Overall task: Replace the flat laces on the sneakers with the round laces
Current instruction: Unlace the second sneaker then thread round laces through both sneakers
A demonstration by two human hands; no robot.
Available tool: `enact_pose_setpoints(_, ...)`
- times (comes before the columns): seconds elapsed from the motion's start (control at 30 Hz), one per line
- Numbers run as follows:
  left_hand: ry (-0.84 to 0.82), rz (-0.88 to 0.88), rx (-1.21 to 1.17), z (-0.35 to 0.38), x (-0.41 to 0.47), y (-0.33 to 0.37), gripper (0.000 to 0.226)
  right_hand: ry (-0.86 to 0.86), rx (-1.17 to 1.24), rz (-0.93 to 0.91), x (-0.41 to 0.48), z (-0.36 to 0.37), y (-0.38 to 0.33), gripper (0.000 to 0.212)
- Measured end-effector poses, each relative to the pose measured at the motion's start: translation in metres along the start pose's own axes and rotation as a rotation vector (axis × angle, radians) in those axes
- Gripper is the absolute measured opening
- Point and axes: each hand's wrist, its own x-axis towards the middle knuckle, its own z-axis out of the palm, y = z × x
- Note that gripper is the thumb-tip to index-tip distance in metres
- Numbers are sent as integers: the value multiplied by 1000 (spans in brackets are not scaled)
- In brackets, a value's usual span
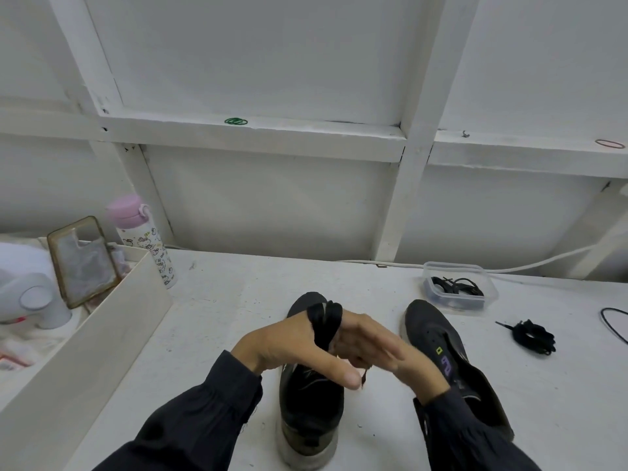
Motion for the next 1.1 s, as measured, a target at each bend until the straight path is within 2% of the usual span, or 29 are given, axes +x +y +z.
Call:
enact_pose_setpoints(0.03, -22, 10, 46, 1, 1, 1, 49, 9, -1, 9, 5, -7, -1, 36)
enact_pose_setpoints(0.07, -58, 16, 89, 3, 2, 1, 48, 4, 5, 28, 7, -12, -6, 37)
enact_pose_setpoints(0.13, -133, -21, 165, 5, 4, -1, 49, -35, -158, -10, 11, -21, -16, 16)
enact_pose_setpoints(0.2, -162, -93, 217, 5, 8, -5, 48, -43, -261, -26, 12, -31, -30, 19)
enact_pose_setpoints(0.27, -124, -154, 246, 4, 10, -10, 46, -31, -360, -28, 13, -38, -39, 22)
enact_pose_setpoints(0.33, -64, -190, 232, 1, 12, -14, 45, 47, -496, -29, 10, -40, -42, 28)
enact_pose_setpoints(0.4, -9, -224, 204, -3, 13, -17, 42, 151, -530, -46, 6, -41, -42, 30)
enact_pose_setpoints(0.53, 71, -245, 184, -12, 14, -26, 42, 240, -348, -114, -9, -39, -44, 17)
enact_pose_setpoints(0.67, 154, -174, 90, -14, 12, -28, 47, 319, -193, -200, -25, -23, -32, 14)
enact_pose_setpoints(0.8, 188, -29, -38, -4, 13, -24, 82, 468, 23, -308, -26, 12, -4, 14)
enact_pose_setpoints(0.87, 213, -9, -167, -1, 16, -28, 90, 543, 134, -342, -25, 24, 6, 18)
enact_pose_setpoints(1.0, 285, 21, -351, 3, 23, -34, 84, 726, 238, -377, -20, 40, 14, 16)
enact_pose_setpoints(1.1, 331, 58, -503, 2, 24, -34, 83, 853, 211, -373, -15, 43, 18, 14)
